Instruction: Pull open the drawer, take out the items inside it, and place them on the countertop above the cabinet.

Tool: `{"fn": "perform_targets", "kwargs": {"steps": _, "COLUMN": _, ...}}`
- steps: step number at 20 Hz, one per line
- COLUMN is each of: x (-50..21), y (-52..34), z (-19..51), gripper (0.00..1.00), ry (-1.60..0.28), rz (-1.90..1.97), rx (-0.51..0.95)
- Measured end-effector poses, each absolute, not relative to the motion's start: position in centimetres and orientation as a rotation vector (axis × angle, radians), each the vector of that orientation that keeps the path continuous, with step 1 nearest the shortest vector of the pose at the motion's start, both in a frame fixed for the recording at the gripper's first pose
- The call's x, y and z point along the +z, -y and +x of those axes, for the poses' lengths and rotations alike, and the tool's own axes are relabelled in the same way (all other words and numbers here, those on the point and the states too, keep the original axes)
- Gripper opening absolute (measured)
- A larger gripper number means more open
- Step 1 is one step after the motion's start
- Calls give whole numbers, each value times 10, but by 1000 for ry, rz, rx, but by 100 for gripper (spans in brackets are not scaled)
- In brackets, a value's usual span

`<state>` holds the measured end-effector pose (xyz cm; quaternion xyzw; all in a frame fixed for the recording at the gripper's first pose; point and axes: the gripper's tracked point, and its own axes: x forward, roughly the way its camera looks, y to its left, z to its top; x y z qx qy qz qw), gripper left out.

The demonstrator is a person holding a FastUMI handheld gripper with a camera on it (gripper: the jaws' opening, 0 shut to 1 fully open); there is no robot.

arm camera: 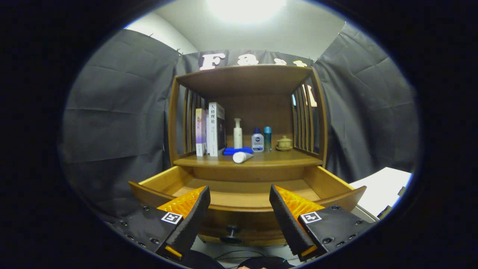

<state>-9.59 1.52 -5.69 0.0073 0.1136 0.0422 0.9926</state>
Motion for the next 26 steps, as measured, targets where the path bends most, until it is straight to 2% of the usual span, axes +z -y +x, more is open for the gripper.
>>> {"fn": "perform_targets", "kwargs": {"steps": 6, "x": -98, "y": -28, "z": -107, "gripper": 98, "ry": -298, "rz": -4, "rx": 91}}
{"fn": "perform_targets", "kwargs": {"steps": 13, "x": -126, "y": -17, "z": -96, "gripper": 99, "ry": -316, "rz": -94, "rx": 16}}
{"fn": "perform_targets", "kwargs": {"steps": 17, "x": -127, "y": -16, "z": -95, "gripper": 98, "ry": -292, "rz": -113, "rx": -28}}
{"fn": "perform_targets", "kwargs": {"steps": 23, "x": -127, "y": -31, "z": -84, "gripper": 100, "ry": -256, "rz": -126, "rx": -2}}
{"fn": "perform_targets", "kwargs": {"steps": 26, "x": -128, "y": -36, "z": -79, "gripper": 98, "ry": -265, "rz": -105, "rx": -1}}
